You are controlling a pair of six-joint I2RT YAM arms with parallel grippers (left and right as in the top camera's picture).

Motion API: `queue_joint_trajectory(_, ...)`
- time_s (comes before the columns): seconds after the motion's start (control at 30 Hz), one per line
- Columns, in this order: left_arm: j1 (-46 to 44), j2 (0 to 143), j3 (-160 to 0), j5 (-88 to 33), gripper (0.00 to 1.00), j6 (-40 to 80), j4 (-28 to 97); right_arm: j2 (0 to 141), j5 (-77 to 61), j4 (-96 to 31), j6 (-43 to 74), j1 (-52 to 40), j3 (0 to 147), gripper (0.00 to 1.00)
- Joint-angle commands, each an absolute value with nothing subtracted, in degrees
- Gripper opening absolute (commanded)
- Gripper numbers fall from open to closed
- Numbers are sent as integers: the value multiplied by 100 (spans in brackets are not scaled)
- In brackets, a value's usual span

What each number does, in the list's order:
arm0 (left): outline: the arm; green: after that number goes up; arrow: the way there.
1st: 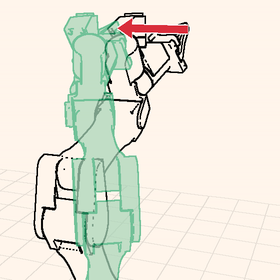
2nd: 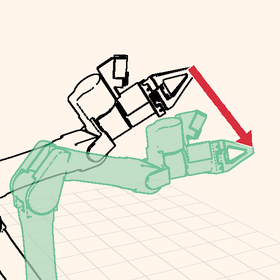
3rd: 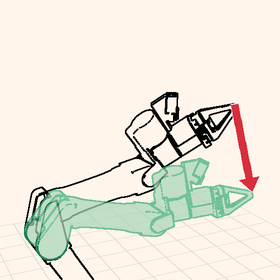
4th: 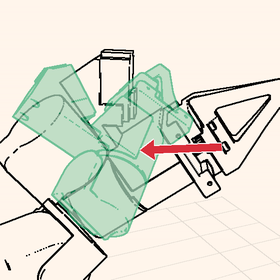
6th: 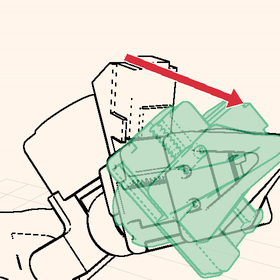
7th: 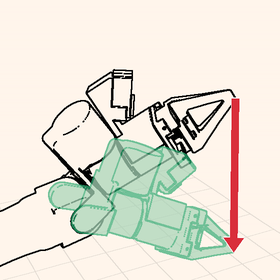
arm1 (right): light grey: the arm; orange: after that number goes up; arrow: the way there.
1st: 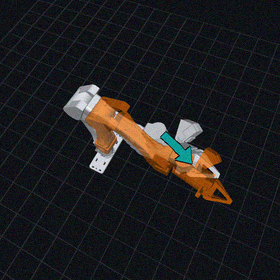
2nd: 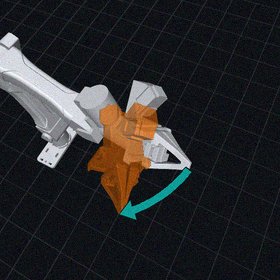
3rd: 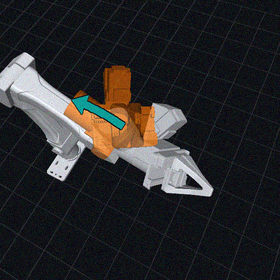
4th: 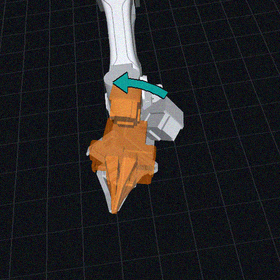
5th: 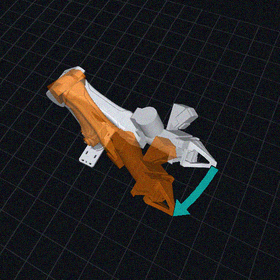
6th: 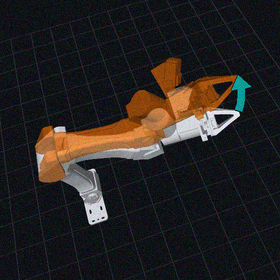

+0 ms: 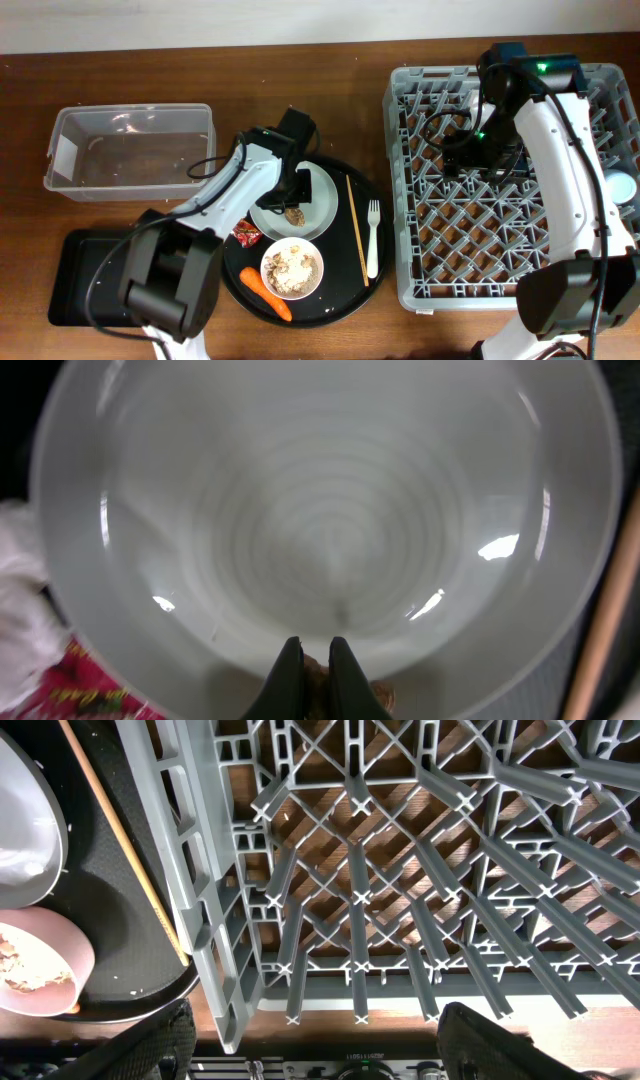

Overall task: Sort waste into correct bins and load items into the dishwasher rack
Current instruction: 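Carry the food scrap left and drop it onto the black tray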

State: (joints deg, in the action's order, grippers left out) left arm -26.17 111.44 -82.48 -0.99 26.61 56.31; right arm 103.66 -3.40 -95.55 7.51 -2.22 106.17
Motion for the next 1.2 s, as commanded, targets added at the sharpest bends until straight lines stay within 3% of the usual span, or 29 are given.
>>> queue_joint_trajectory(0.0,-2569,10648,-8385,102,1,2582,5741,10259,-250,-9537,757,-217,10604,81)
queue_joint_trajectory(0.33,-2432,10051,-8385,515,0,2585,6637,10259,-250,-9537,757,-217,10604,81)
queue_joint_trajectory(0.77,-860,9070,-8350,1048,1,2683,8224,10259,-250,-9537,757,-217,10604,81)
queue_joint_trajectory(0.93,-34,9013,-8182,1100,1,2762,8232,10259,-250,-9537,757,-217,10604,81)
queue_joint_trajectory(1.17,1175,9013,-6925,1076,1,2762,7284,10259,-250,-9533,757,-217,10604,81)
